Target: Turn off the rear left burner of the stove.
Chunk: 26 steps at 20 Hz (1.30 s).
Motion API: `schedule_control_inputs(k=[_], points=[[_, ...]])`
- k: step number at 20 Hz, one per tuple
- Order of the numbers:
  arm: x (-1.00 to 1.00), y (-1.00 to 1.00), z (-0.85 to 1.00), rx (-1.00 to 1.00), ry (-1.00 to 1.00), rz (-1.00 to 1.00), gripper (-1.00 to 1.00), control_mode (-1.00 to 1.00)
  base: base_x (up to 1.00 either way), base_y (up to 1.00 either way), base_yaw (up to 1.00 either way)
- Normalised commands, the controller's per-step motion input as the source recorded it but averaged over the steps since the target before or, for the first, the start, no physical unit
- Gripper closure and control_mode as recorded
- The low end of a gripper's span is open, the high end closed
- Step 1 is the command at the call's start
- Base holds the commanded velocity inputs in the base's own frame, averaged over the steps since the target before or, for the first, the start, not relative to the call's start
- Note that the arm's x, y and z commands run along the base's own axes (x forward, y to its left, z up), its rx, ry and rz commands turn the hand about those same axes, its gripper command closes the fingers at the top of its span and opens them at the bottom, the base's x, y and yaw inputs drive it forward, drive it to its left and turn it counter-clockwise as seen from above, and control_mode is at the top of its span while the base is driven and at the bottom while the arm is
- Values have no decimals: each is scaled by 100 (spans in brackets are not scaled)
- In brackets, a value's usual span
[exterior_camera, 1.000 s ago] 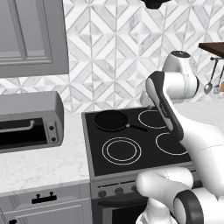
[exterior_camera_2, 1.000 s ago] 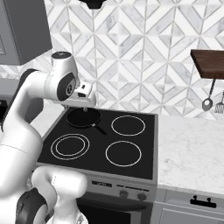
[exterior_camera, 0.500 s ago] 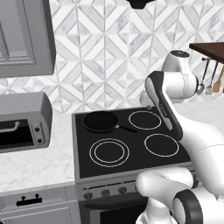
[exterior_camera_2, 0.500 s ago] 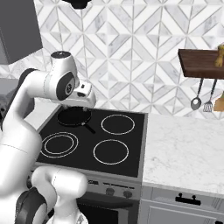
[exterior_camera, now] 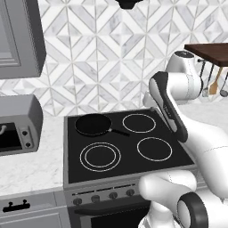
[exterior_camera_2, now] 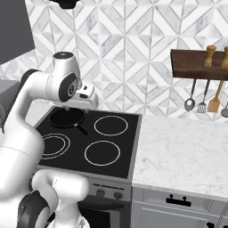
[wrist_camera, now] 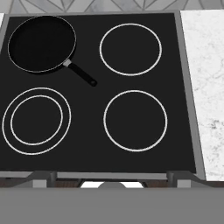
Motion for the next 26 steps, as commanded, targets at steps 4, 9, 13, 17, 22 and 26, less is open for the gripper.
schedule_control_inputs(k=[4,9,13,17,22,26], points=[[0,0,0,0,0,0,-100,100,0,-19,0],[0,0,0,0,0,0,-100,-100,-1,-7,0],[-1,0,0,0,0,0,-100,-100,0,0,0],[-23,21,0,-4,-3,3,-100,-100,0,0,0],[-66,94,-21,-25,0,25,-100,-100,0,0,0],[-73,100,-52,-33,0,36,-100,-100,0,0,0]])
